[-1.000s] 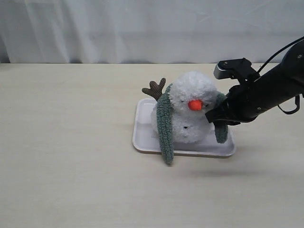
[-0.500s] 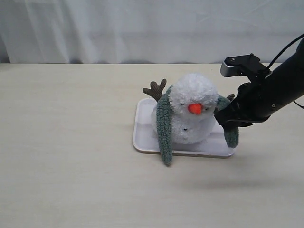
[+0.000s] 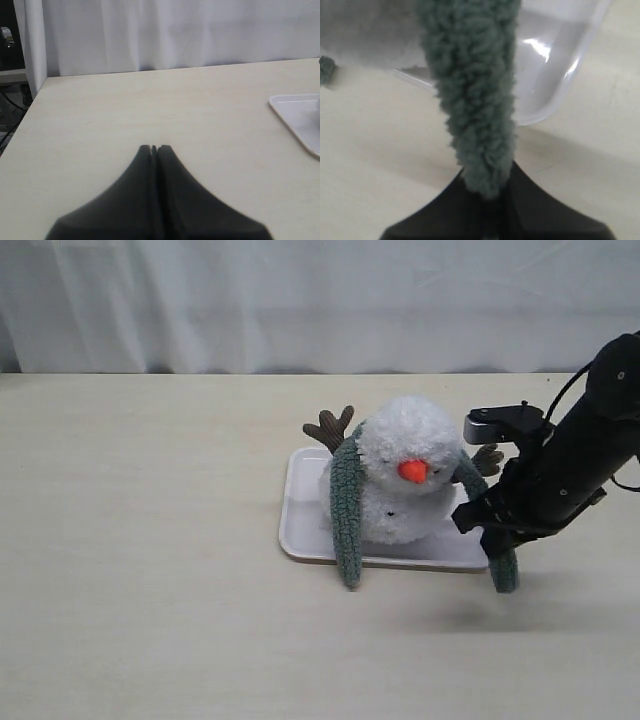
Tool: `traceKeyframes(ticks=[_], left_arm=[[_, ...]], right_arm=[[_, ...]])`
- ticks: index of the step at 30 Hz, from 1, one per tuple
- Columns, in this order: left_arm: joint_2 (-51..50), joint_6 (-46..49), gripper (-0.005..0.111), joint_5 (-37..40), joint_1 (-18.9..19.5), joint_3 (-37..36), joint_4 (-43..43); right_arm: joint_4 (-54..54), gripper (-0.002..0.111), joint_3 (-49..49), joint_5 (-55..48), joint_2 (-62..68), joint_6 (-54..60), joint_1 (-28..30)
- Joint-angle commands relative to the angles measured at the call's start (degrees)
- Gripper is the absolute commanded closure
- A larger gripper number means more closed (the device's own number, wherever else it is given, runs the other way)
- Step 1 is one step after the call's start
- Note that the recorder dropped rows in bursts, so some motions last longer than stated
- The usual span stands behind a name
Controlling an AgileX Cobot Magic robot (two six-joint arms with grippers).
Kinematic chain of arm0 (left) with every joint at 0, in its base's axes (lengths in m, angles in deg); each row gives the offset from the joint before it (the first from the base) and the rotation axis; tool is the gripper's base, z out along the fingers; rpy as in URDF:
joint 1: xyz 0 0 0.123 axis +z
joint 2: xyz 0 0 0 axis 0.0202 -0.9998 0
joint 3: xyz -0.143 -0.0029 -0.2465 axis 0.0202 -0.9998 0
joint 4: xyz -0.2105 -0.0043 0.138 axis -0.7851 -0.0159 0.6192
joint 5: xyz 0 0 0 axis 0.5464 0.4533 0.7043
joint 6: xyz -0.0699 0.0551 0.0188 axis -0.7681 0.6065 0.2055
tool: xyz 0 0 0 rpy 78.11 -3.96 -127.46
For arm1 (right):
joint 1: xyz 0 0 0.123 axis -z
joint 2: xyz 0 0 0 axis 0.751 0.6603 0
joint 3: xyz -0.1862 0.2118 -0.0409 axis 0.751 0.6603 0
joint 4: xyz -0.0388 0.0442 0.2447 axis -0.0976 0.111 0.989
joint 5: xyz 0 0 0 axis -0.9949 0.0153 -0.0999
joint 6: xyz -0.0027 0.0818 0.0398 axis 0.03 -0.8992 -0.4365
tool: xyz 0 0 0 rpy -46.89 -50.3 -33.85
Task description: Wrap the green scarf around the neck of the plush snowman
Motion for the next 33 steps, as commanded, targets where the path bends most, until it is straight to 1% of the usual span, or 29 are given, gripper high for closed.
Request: traceKeyframes(ticks=[1, 7, 13, 19, 33], left_arm=[[0.2, -0.1, 0.107, -0.4, -0.4, -0.2, -0.1], [0.2, -0.1, 0.107, -0.4, -0.4, -0.2, -0.1], [0.2, -0.1, 0.107, -0.4, -0.4, -0.2, -0.1], [0.2, -0.1, 0.107, -0.4, -0.4, -0.2, -0.1], [0.2, -0.1, 0.107, -0.4, -0.4, -0.2, -0.1]], right_arm=[[3.4, 0.104, 0.1, -0.4, 0.8, 1.8, 0.3], [11.9, 0.104, 0.9, -0.3, 2.7, 10.1, 0.3], [15.0, 0.104, 0.9, 0.2, 4.3, 13.2, 0.3], [27.5, 0.104, 0.9, -2.0, 4.3, 26.0, 0.3], [28.1, 0.104, 0.9, -1.8, 7.9, 27.2, 0.3]])
